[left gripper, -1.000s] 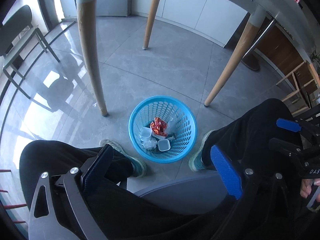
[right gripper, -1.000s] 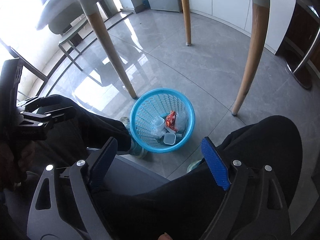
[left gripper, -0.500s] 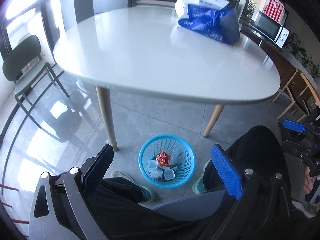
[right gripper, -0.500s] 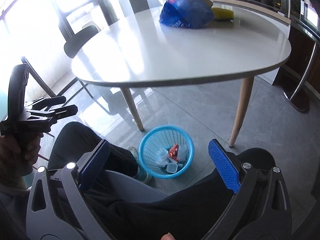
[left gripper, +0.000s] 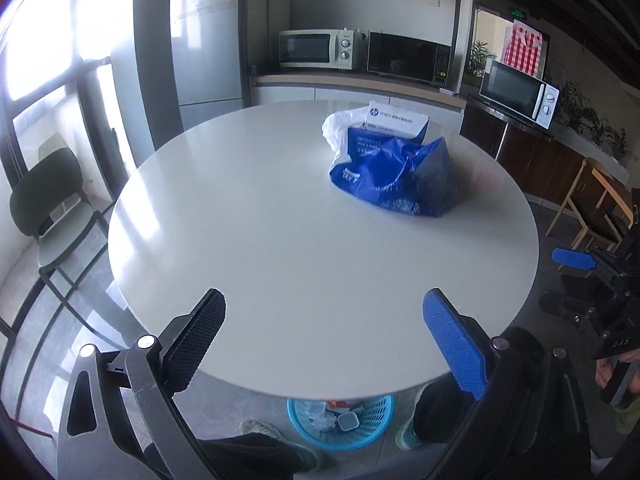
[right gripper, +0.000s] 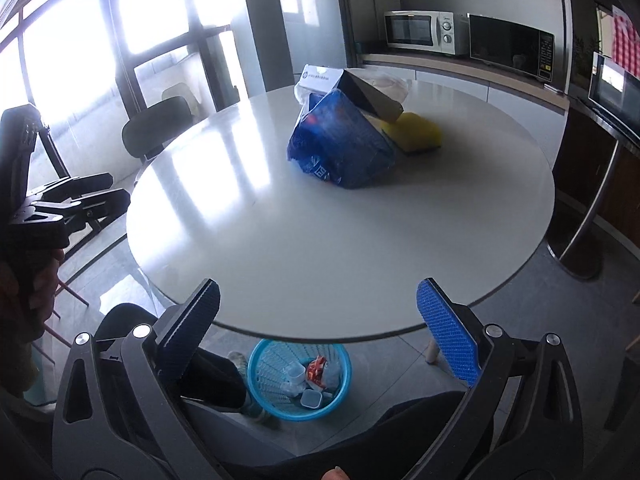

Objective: Collect trash
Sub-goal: 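Grasp the white plastic bag with the left tool while the right tool grasps the white HP box, then carry the white bag and HP box off the table toward the wastebasket, then lower the white bag and HP box over the wastebasket and open both tools, then withdraw both open tools and raise them back to the table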

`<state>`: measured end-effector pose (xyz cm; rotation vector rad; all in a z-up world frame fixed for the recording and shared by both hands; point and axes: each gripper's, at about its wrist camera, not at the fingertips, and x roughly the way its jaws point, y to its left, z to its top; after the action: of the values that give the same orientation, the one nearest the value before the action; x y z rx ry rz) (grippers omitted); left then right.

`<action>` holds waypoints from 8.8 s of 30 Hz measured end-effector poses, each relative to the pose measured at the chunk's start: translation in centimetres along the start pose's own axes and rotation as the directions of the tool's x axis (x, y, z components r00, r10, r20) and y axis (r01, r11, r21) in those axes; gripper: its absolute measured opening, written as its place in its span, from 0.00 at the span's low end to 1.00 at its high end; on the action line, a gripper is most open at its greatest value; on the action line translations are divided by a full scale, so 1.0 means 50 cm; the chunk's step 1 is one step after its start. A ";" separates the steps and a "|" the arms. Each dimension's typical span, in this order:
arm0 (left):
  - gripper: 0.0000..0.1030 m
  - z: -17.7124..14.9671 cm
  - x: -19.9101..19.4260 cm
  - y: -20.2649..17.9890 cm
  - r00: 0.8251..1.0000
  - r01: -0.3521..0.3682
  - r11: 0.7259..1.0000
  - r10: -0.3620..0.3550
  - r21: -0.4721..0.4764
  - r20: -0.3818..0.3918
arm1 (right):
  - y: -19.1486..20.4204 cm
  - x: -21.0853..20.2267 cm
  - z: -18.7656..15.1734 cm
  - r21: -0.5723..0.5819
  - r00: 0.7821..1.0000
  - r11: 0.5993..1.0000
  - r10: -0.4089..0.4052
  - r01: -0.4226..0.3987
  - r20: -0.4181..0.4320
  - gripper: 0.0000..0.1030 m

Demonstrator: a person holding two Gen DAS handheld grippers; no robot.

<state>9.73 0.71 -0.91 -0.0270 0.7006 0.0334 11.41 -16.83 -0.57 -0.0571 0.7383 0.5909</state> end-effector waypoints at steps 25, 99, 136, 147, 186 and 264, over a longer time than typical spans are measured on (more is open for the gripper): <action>0.94 0.295 0.135 -0.042 0.998 -0.020 0.994 0.014 0.111 0.057 | -0.082 0.076 0.187 -0.033 0.991 0.993 0.115 -0.113 0.074 0.91; 0.06 0.354 0.284 0.131 0.991 0.131 0.982 -0.135 -0.134 -0.024 | -0.025 0.114 0.414 -0.208 0.970 0.957 -0.167 0.203 0.175 0.27; 0.06 0.009 -0.134 0.094 0.990 0.108 0.973 -0.087 -0.205 0.111 | 0.106 -0.196 0.157 -0.050 0.940 0.999 0.024 -0.007 0.341 0.27; 0.06 -0.089 -0.161 0.084 0.992 0.128 0.972 -0.121 -0.195 0.048 | 0.115 -0.229 0.041 -0.028 0.964 0.998 0.070 -0.065 0.256 0.27; 0.04 -0.356 0.112 0.054 0.906 0.051 0.977 -0.133 -0.209 -0.401 | 0.110 0.023 -0.233 0.055 0.980 0.993 0.108 -0.100 -0.166 0.27; 0.56 -0.436 0.374 0.085 0.788 -0.093 0.925 -0.158 -0.368 -0.596 | 0.058 0.524 -0.381 0.202 0.766 0.977 0.081 0.065 -0.638 0.59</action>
<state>9.82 4.57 -29.68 -0.4458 1.3517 0.1317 13.45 -6.43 -31.31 -0.0588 1.4788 0.4927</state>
